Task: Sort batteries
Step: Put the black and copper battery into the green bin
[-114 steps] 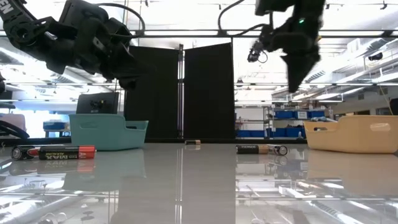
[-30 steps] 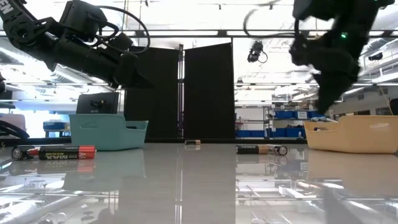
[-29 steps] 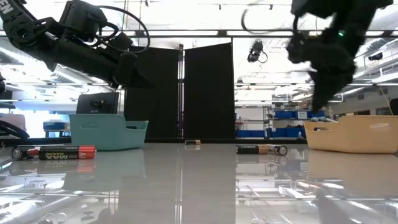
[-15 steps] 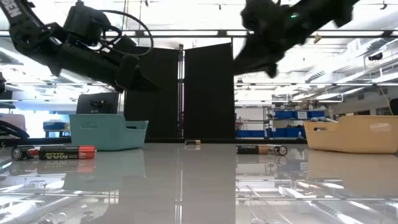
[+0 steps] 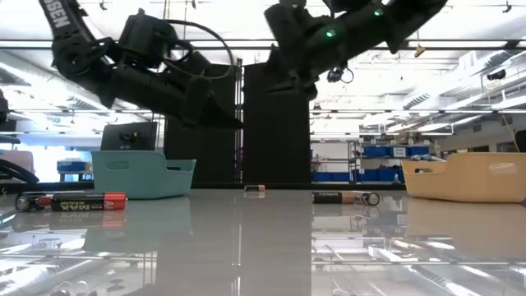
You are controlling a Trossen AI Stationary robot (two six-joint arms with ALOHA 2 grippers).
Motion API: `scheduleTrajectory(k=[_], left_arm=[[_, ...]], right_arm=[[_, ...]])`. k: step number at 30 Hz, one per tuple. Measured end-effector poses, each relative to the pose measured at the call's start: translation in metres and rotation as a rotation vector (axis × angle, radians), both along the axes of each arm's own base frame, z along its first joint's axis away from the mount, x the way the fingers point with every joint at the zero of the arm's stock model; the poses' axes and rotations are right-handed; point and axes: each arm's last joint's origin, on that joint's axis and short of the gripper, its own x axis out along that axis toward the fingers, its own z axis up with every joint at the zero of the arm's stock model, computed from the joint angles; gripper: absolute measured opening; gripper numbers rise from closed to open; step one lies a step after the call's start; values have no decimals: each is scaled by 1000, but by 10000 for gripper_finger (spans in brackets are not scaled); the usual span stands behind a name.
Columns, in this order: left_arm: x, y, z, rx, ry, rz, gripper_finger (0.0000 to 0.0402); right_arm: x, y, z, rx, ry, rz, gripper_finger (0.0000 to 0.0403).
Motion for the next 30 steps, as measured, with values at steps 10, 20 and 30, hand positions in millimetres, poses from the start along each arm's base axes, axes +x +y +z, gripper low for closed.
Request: scheduleTrajectory(k=[10, 20, 30], left_arm=[[20, -5, -9, -16, 31, -68, 8], [19, -1, -12, 8, 63, 37, 8], [18, 0, -15, 24, 99, 78, 8]], right_arm=[[10, 0, 14, -76, -70, -34, 8], [10, 14, 22, -86, -144, 12, 9], [11, 23, 28, -109, -197, 95, 9]])
